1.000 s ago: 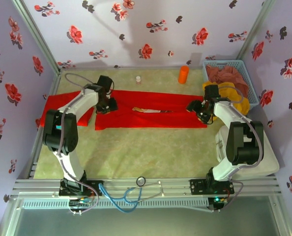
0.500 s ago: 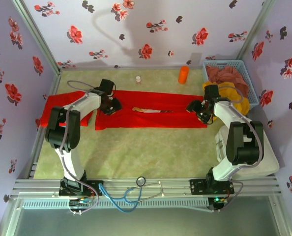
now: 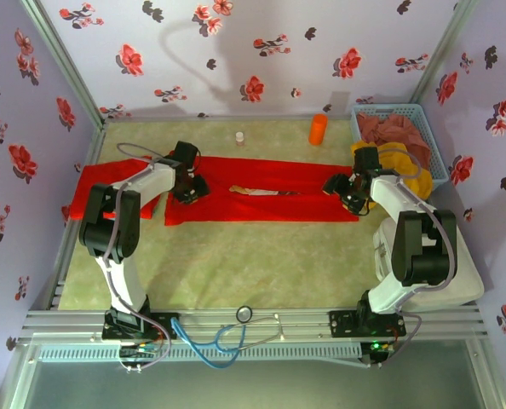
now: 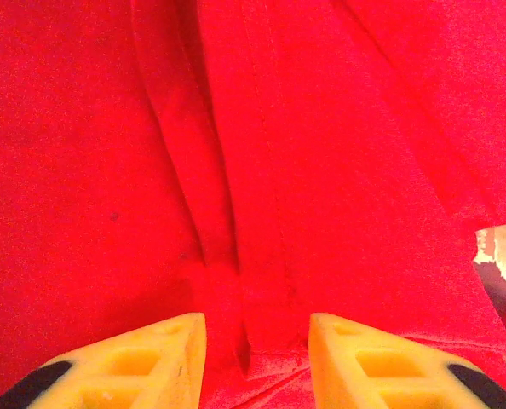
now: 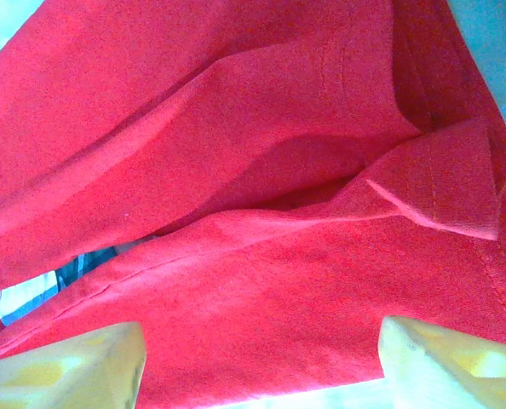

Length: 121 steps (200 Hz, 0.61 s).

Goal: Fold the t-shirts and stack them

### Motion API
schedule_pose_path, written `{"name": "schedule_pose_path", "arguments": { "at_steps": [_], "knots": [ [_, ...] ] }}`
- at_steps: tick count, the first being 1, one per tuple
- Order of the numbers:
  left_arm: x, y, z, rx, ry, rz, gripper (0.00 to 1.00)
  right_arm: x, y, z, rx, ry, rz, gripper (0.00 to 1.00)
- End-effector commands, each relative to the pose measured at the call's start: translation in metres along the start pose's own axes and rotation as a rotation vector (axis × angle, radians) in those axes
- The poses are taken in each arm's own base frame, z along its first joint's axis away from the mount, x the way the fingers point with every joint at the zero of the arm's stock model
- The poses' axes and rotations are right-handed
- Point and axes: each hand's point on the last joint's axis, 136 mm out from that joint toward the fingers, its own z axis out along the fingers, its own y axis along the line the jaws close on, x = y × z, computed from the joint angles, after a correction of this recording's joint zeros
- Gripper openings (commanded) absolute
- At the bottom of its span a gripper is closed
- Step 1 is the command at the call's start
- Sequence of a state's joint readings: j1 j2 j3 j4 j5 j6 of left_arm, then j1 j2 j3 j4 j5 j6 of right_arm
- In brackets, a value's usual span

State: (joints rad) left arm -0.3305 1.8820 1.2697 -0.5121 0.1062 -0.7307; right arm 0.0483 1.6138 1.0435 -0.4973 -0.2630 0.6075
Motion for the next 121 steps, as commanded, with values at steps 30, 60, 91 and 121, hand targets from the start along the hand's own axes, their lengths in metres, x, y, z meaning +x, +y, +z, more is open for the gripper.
{"name": "schedule_pose_path", "arguments": {
  "at_steps": [30,60,91,121],
  "knots": [
    [-0.003,-0.013,0.008,0.025,-0.003,-0.006,0.29,0.012,-0.008,0.004,0.019,0.031,-0.009,0.72],
    [-0.004,-0.017,0.012,0.029,0.002,-0.012,0.2,0.013,-0.008,0.005,0.021,0.037,-0.011,0.71],
    [-0.007,-0.021,0.011,0.034,-0.004,-0.008,0.09,0.012,-0.009,0.004,0.028,0.033,-0.016,0.71],
    [-0.011,-0.023,0.006,0.034,-0.007,0.006,0.0,0.013,-0.01,0.005,0.029,0.035,-0.015,0.71]
  ]
}}
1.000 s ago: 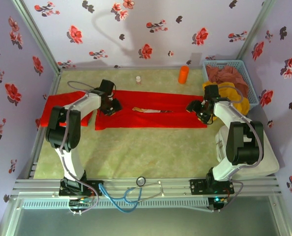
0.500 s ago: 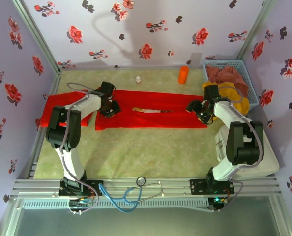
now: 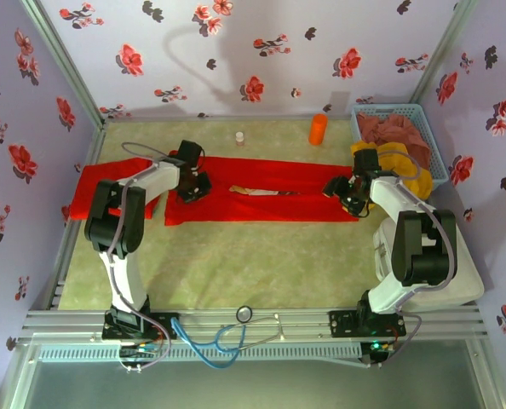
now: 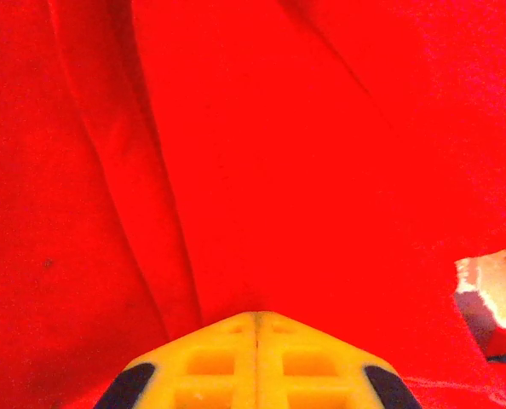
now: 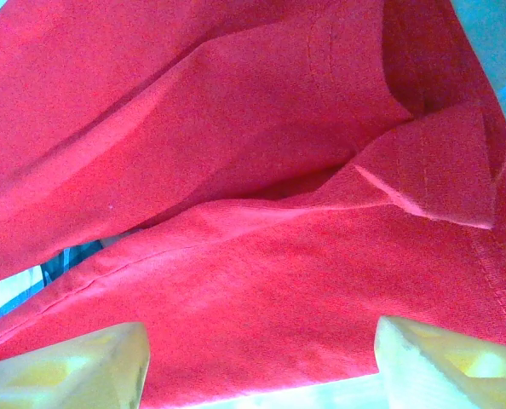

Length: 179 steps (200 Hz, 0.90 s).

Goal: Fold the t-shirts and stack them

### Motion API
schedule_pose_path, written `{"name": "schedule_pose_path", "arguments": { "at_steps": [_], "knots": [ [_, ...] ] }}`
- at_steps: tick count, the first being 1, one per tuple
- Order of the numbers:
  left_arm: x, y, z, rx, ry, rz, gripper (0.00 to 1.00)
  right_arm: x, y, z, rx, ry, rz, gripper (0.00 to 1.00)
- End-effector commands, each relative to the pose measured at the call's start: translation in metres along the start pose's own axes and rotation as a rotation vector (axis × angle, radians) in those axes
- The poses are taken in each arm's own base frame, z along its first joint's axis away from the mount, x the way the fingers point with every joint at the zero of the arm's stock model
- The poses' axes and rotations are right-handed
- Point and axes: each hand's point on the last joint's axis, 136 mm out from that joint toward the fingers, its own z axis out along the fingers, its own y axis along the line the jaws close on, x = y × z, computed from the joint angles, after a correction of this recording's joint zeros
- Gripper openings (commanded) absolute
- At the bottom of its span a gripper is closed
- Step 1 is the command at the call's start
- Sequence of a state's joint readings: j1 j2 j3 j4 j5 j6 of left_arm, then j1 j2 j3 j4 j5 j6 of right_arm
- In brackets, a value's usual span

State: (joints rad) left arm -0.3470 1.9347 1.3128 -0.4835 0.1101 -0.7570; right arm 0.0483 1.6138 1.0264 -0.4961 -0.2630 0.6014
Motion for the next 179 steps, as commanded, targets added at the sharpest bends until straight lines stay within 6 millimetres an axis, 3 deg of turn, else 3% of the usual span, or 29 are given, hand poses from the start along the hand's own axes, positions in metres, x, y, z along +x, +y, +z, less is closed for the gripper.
{"name": "schedule_pose_path", "arguments": {
  "at_steps": [1,62,76,86,119,179],
  "knots": [
    [-0.005,-0.01,-0.005,0.016,-0.001,0.014,0.0,0.008,-0.005,0.002,0.019,0.023,-0.012,0.7],
    [-0.006,-0.01,-0.024,-0.004,-0.002,0.05,0.0,0.008,-0.005,0.003,0.02,0.031,-0.013,0.7],
    [0.001,-0.006,-0.027,-0.012,0.016,0.059,0.28,0.008,-0.005,0.002,0.022,0.029,-0.016,0.7],
    [0.006,-0.002,-0.027,-0.017,0.022,0.061,0.35,0.008,-0.006,0.001,0.025,0.023,-0.018,0.7],
    [0.017,0.01,-0.023,-0.027,0.025,0.053,0.37,0.01,-0.005,0.006,0.013,0.034,-0.009,0.7],
    [0.019,0.006,-0.011,0.002,0.04,0.034,0.38,0.009,-0.006,0.003,0.02,0.025,-0.016,0.7]
  ]
}}
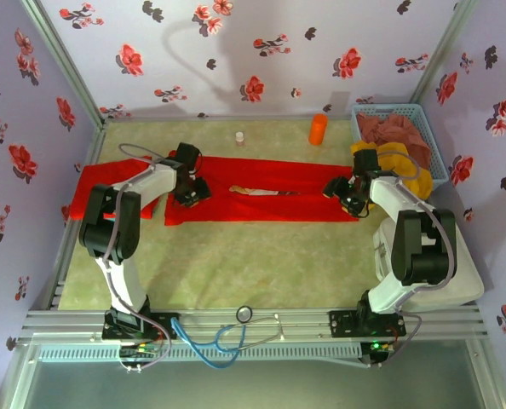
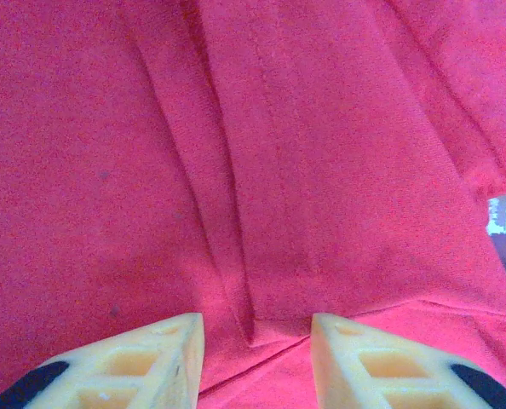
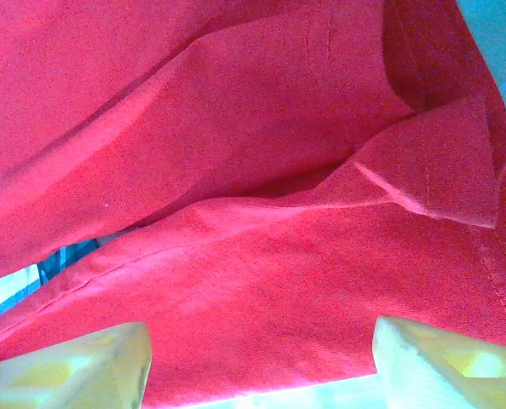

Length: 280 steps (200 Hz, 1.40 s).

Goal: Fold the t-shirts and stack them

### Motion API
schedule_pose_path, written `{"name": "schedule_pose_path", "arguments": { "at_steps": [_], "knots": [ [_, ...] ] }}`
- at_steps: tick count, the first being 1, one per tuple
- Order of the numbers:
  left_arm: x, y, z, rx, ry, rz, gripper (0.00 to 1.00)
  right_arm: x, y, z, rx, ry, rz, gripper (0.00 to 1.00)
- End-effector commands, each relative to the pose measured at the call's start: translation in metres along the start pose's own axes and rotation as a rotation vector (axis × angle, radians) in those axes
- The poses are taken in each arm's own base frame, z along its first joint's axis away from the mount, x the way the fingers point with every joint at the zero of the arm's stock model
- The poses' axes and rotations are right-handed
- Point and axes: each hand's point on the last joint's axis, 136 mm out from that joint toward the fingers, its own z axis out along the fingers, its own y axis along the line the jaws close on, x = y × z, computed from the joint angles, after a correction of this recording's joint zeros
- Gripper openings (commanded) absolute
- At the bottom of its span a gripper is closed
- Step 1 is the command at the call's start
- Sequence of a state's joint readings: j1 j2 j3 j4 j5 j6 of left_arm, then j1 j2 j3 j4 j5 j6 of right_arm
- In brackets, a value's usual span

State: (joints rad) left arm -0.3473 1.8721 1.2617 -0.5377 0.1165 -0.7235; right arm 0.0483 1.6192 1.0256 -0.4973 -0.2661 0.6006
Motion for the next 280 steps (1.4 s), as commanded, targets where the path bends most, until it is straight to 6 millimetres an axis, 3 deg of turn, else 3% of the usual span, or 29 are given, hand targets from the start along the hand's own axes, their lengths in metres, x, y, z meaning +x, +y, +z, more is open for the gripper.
{"name": "schedule_pose_path", "arguments": {
  "at_steps": [1,83,149,173,193,199,280],
  "knots": [
    [0.001,-0.006,0.002,0.024,0.003,0.005,0.38,0.008,-0.005,0.002,0.019,0.018,-0.016,0.7],
    [-0.004,-0.015,0.01,0.055,0.006,-0.008,0.34,0.008,-0.004,0.002,0.014,0.025,-0.019,0.69],
    [0.002,-0.011,0.016,0.051,0.025,-0.016,0.32,0.009,-0.006,0.004,0.019,0.028,-0.02,0.68],
    [-0.002,-0.014,0.016,0.059,0.014,-0.018,0.22,0.01,-0.006,0.005,0.017,0.031,-0.018,0.68],
    [-0.007,-0.019,0.014,0.065,0.008,-0.007,0.09,0.01,-0.006,0.005,0.02,0.03,-0.02,0.68],
    [-0.009,-0.02,0.013,0.065,0.007,0.001,0.0,0.01,-0.007,0.004,0.021,0.03,-0.022,0.68],
    [-0.046,-0.039,-0.014,-0.084,0.0,0.293,0.0,0.01,-0.008,0.007,0.026,0.037,-0.02,0.67]
  ]
}}
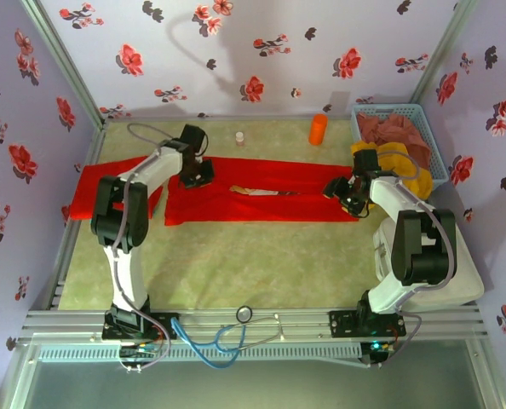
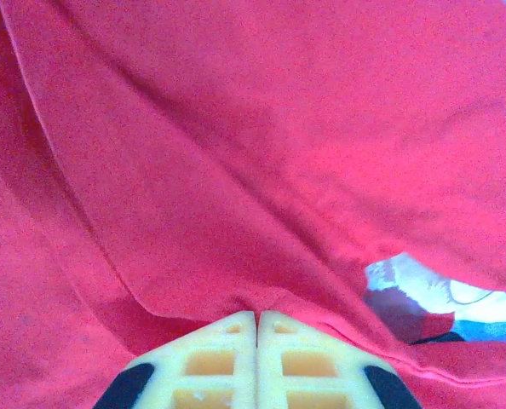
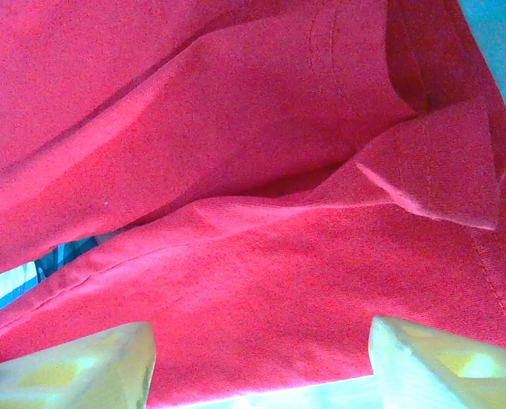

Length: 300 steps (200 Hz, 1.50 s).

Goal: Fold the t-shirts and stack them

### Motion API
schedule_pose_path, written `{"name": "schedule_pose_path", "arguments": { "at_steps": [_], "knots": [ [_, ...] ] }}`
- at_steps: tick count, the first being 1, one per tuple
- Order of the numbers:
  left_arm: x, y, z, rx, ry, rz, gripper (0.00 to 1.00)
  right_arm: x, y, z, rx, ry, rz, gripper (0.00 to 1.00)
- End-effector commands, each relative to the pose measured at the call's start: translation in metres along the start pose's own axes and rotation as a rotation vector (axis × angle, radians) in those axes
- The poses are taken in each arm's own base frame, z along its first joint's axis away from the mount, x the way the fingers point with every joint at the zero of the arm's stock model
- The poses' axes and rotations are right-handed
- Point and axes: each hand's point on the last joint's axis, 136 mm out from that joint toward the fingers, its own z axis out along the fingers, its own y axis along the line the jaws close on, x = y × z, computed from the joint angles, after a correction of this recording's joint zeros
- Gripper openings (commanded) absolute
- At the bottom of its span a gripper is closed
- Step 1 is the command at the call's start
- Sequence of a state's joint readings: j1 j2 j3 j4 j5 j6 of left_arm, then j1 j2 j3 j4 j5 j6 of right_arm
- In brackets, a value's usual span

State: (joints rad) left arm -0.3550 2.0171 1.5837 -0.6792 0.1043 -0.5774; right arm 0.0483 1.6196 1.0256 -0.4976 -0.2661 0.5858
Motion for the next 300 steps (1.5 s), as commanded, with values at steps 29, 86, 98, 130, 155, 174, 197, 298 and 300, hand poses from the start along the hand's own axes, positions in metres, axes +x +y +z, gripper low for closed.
{"name": "schedule_pose_path", "arguments": {
  "at_steps": [29,86,98,130,155,174,197,298,300],
  "knots": [
    [-0.014,-0.009,-0.004,-0.126,0.039,0.234,0.0,0.012,-0.009,0.007,0.027,0.041,-0.006,0.67],
    [-0.032,-0.025,0.005,-0.262,0.054,0.412,0.0,0.012,-0.01,0.006,0.036,0.042,-0.012,0.67],
    [-0.034,-0.027,0.006,-0.296,0.05,0.455,0.0,0.012,-0.01,0.005,0.037,0.039,-0.013,0.67],
    [-0.036,-0.037,0.013,-0.347,0.038,0.558,0.0,0.012,-0.011,0.005,0.039,0.043,-0.013,0.67],
    [-0.036,-0.038,0.021,-0.383,0.042,0.615,0.07,0.013,-0.01,0.006,0.034,0.045,-0.011,0.67],
    [-0.037,-0.038,0.023,-0.412,0.036,0.654,0.17,0.012,-0.009,0.005,0.031,0.043,-0.011,0.67],
    [-0.042,-0.04,0.018,-0.426,0.006,0.647,0.25,0.011,-0.001,0.003,0.006,0.041,-0.033,0.68],
    [-0.027,-0.025,-0.06,-0.052,-0.139,0.179,0.51,-0.047,0.055,0.012,0.094,-0.125,-0.239,0.77],
    [-0.025,-0.024,-0.059,-0.045,-0.136,0.171,0.51,-0.048,0.056,0.014,0.096,-0.126,-0.241,0.77]
  ]
}}
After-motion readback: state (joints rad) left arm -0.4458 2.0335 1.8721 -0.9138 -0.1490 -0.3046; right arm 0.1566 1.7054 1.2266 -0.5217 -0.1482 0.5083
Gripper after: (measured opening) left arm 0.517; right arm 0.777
